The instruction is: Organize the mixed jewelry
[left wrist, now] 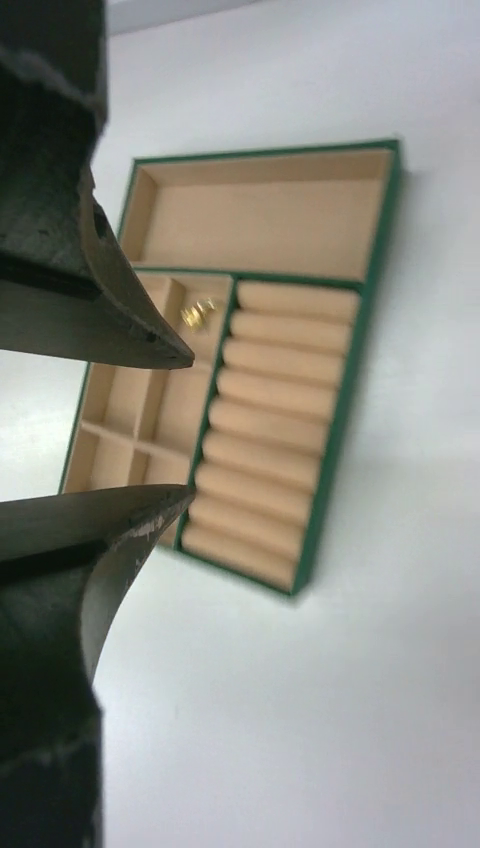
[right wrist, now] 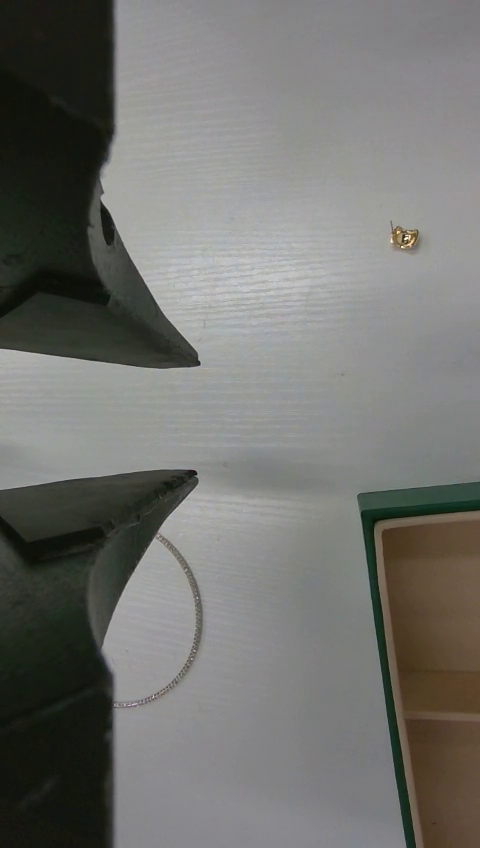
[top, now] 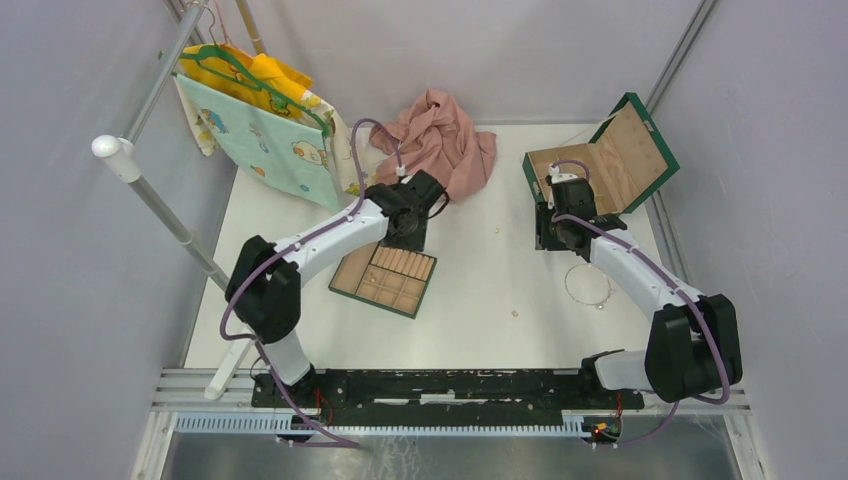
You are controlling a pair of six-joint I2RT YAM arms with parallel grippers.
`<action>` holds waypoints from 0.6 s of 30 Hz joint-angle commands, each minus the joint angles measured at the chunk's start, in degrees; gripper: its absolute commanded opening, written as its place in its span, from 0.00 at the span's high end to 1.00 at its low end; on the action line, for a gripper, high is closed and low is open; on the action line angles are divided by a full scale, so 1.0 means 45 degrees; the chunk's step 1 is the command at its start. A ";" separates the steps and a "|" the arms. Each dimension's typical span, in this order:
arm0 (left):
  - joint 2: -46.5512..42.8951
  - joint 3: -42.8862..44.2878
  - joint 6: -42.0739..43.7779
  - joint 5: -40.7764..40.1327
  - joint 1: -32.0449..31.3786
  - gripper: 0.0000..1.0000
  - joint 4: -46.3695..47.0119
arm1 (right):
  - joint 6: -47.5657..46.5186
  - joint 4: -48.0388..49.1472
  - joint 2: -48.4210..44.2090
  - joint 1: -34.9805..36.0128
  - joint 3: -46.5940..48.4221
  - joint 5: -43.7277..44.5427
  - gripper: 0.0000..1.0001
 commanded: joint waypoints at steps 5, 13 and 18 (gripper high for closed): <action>0.2293 0.4113 0.1120 0.1932 -0.1037 0.39 0.1212 | -0.0022 0.0194 -0.0134 -0.0030 0.0615 0.0032 0.52; 0.5989 0.8427 0.1450 0.2519 -0.1698 0.29 0.0862 | 0.0152 0.0087 -0.0627 -0.0006 0.0147 0.0411 0.52; 0.7707 1.0129 0.1048 0.2801 -0.1927 0.28 0.0961 | 0.0161 -0.0082 -0.0805 -0.0018 0.0096 0.0618 0.52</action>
